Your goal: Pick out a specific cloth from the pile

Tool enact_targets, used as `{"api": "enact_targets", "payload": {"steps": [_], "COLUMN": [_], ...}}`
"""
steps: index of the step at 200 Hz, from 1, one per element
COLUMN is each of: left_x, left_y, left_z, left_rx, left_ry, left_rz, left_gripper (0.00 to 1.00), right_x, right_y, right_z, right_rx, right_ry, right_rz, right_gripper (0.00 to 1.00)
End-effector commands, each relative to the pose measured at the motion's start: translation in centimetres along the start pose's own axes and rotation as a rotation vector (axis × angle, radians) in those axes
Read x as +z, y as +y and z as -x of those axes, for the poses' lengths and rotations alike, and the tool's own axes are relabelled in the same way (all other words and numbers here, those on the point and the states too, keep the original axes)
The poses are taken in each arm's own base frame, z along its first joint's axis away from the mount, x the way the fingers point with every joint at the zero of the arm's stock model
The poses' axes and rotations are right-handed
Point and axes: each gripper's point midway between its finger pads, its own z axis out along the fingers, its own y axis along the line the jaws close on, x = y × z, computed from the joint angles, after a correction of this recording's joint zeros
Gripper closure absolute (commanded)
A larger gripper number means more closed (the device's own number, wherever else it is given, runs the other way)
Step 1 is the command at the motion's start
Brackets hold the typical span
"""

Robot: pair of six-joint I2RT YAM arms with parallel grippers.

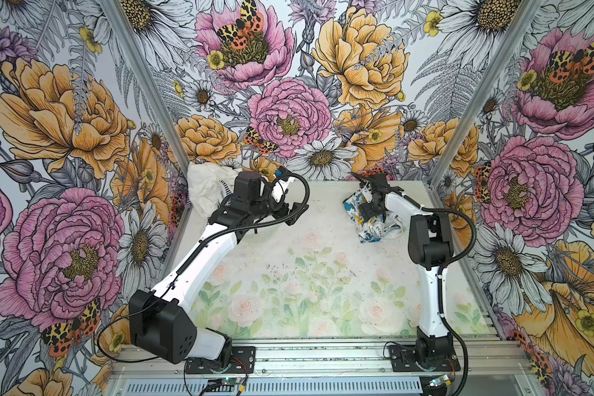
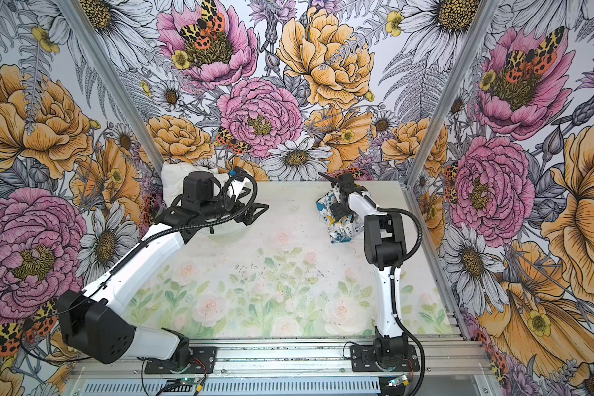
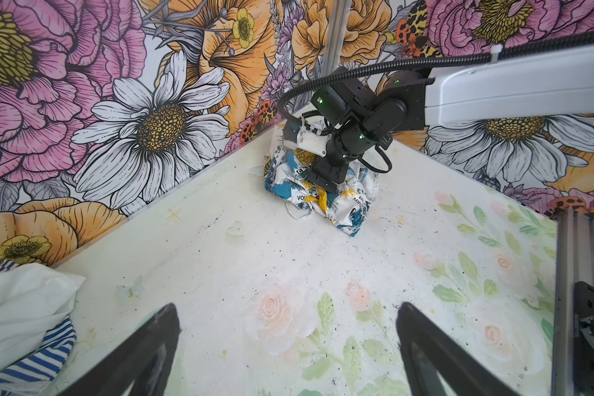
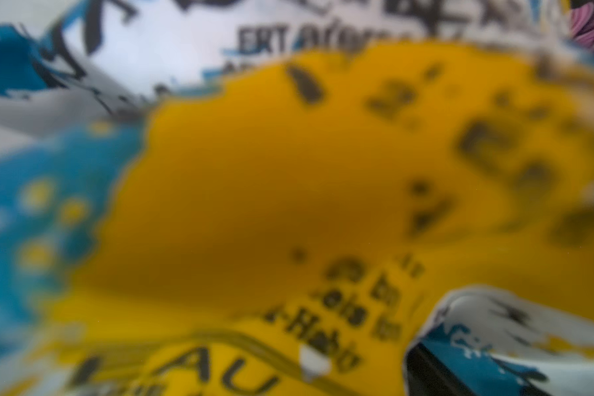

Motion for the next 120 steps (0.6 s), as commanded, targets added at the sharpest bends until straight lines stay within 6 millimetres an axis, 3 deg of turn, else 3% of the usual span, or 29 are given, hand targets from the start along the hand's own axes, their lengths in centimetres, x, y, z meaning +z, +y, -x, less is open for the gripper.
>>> {"api": "enact_targets", "payload": {"steps": [1, 10, 13, 36, 54, 92, 120], "left_x": [-0.2, -0.2, -0.1, -0.1, -0.1, -0.2, -0.4], "left_y": [0.0, 0.0, 0.0, 0.1, 0.1, 0.1, -0.1], "left_z": [0.8, 0.8, 0.8, 0.7, 0.7, 0.8, 1.1], "left_rx": [0.017, 0.017, 0.018, 0.017, 0.017, 0.017, 0.016], "left_ry": [-0.011, -0.012, -0.011, -0.007, -0.007, -0.011, -0.017], "left_rz": [0.005, 0.008, 0.007, 0.011, 0.01, 0.01, 0.007], "left_gripper": [0.01, 0.01, 0.01, 0.01, 0.01, 0.01, 0.01], "right_x": [1.8, 2.0, 2.0, 1.7, 0.2, -7.8, -13.3], "right_y": [2.7, 2.3, 2.1, 1.3, -0.1, -5.9, -11.4], "right_z": [-2.8, -2.6, -2.5, -2.3, -1.2, 3.4, 4.2], "right_rx": [0.032, 0.07, 0.078, 0.101, 0.139, 0.322, 0.437], "right_ry": [0.135, 0.146, 0.145, 0.143, 0.109, -0.113, -0.193], "right_rz": [0.153, 0.161, 0.158, 0.119, 0.068, -0.083, -0.359], "right_gripper": [0.56, 0.92, 1.0, 1.0, 1.0, 1.0, 1.0]}}
